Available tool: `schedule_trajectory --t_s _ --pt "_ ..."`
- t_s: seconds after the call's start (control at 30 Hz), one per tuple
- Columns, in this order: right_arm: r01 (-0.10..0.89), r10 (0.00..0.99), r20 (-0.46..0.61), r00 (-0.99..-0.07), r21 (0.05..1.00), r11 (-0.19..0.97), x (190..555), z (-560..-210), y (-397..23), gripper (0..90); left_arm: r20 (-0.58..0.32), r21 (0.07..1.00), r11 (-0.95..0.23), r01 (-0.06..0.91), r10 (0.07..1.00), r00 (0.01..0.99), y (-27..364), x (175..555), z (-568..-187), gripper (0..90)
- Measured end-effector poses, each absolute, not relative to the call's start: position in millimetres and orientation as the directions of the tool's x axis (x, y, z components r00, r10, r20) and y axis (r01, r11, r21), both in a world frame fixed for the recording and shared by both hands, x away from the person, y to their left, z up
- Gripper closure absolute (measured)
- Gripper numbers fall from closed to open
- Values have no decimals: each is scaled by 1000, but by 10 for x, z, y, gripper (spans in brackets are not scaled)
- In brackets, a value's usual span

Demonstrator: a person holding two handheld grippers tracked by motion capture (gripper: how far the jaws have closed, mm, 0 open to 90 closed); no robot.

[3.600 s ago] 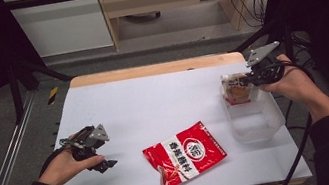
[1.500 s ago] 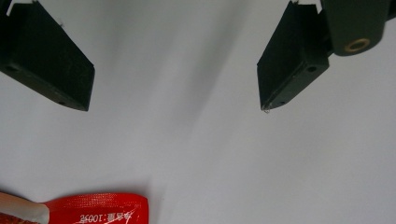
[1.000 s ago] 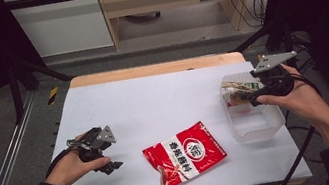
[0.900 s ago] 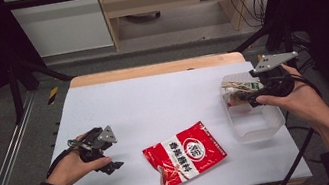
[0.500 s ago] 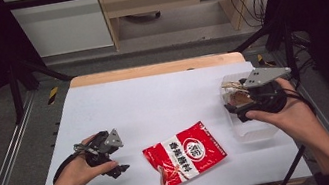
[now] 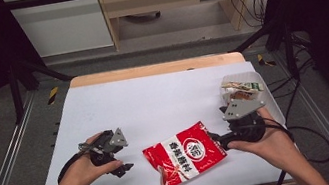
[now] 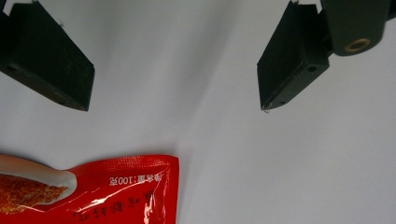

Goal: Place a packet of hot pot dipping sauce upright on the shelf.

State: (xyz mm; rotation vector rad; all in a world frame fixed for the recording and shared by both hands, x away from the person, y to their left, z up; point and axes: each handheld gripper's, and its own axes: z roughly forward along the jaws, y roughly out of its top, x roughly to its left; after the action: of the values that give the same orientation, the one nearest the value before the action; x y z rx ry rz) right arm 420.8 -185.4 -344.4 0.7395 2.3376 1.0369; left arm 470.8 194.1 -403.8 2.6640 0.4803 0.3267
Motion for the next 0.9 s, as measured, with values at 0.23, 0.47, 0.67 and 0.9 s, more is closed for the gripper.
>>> schedule_trajectory --t_s 0.23,0.47,0.67,0.9 --pt "315 640 -176 -748 754 576 4154 -3699 -1784 181 153 442 -855 272 370 916 1851 4729 -4035 112" --pt "362 647 -130 -751 739 568 4148 -3871 -1783 181 161 446 -856 262 365 917 1788 4744 -4045 112" --pt "380 639 -111 -761 722 578 4095 -3977 -1766 158 158 450 -858 246 348 924 1728 4756 -4061 113" --pt "407 646 -104 -756 698 589 4013 -4108 -1761 137 164 467 -850 242 353 921 1704 4724 -4088 114"
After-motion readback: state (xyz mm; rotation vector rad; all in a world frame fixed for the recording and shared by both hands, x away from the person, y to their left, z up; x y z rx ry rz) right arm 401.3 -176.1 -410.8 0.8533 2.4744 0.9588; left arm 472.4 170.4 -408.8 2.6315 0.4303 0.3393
